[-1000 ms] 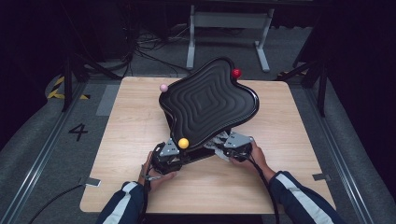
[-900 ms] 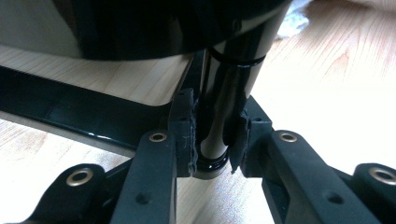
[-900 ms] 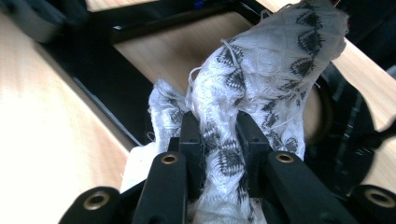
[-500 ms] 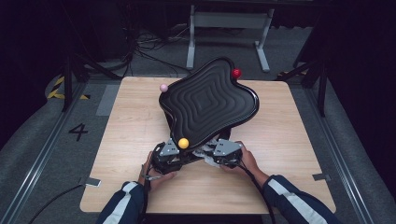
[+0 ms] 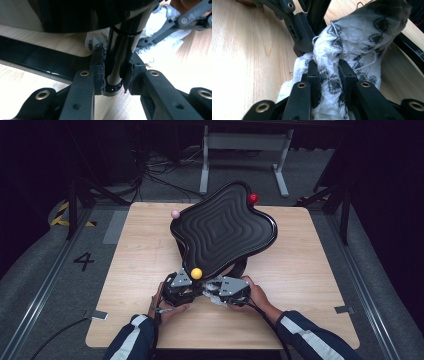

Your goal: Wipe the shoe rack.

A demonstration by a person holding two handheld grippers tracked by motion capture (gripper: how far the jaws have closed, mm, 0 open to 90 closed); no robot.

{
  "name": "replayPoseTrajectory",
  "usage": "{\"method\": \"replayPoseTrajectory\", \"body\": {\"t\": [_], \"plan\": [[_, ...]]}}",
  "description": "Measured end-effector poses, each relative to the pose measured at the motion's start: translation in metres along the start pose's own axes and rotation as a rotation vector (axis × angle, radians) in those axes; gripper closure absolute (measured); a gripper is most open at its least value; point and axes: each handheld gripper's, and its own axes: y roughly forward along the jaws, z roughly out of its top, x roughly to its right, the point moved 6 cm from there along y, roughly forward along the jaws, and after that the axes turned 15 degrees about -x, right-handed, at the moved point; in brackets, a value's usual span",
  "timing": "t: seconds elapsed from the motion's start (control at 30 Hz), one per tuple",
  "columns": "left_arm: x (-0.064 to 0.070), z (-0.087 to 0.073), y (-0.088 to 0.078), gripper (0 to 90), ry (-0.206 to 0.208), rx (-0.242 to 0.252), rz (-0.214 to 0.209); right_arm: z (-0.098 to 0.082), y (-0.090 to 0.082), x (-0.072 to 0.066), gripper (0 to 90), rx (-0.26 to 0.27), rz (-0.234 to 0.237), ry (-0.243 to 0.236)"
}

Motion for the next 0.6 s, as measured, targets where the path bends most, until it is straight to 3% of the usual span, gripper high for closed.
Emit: {"method": "replayPoseTrajectory", "body": {"t": [0.3,0.6], "plan": [[0.000,0.000,0.000,72.2,0.005,0.000,0.003,-0.011,-0.005,0.011,75.1,-0.010,-0.020,0.019],[0.000,0.000,0.000,72.3,0.002,0.002,-0.001,-0.034,-0.013,0.039,75.6,-0.046,-0.102,0.064]]}}
